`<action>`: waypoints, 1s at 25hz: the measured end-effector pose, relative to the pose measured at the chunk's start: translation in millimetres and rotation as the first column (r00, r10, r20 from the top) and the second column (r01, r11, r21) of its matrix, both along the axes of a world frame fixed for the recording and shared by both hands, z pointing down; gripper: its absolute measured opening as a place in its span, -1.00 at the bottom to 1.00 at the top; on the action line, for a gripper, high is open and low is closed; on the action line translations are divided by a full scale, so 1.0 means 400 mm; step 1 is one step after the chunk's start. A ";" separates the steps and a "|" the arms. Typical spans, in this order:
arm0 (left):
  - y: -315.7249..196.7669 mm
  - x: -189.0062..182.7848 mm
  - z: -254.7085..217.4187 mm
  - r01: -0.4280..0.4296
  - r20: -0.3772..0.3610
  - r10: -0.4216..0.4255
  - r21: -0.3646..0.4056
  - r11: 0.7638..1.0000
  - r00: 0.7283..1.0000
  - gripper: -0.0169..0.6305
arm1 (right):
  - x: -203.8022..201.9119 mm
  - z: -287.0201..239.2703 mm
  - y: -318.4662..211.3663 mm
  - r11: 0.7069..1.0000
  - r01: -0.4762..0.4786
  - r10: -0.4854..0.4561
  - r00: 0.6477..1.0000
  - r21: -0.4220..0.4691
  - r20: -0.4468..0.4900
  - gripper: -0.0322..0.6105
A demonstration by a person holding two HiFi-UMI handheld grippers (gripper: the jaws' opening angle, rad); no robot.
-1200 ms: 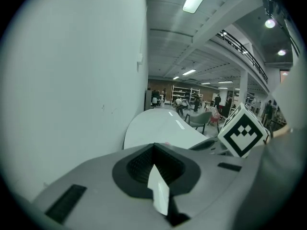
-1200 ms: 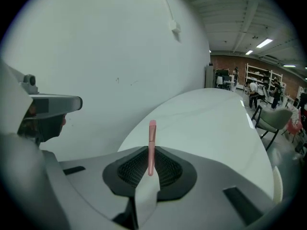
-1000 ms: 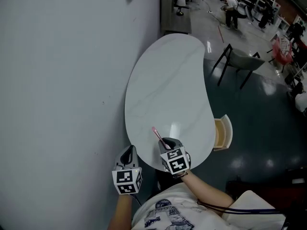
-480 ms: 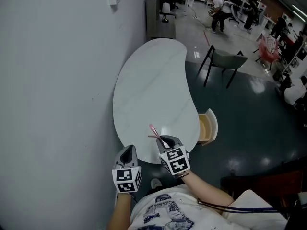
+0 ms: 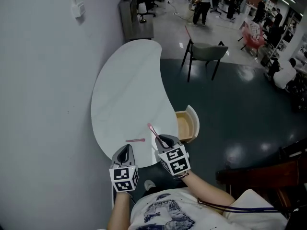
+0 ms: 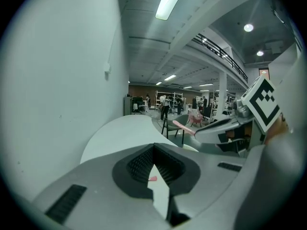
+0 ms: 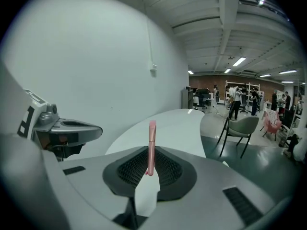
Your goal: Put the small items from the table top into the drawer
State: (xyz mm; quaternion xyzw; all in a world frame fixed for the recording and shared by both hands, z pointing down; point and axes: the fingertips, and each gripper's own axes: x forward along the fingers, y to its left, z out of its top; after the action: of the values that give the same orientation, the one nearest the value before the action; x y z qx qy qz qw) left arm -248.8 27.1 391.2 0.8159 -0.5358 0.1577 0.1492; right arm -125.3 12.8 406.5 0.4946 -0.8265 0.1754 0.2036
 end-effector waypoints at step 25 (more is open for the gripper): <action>-0.026 0.753 0.065 -0.131 0.053 0.132 -0.023 0.991 0.990 -0.89 | 0.746 0.092 0.044 0.994 -0.103 0.106 0.993 -0.045 0.058 -0.73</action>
State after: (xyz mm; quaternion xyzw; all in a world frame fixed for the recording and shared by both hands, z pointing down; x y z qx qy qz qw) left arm 52.3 16.7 417.3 0.8434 -0.4833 0.1946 0.1318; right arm 173.2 30.6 443.2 0.5272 -0.8014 0.2180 0.1796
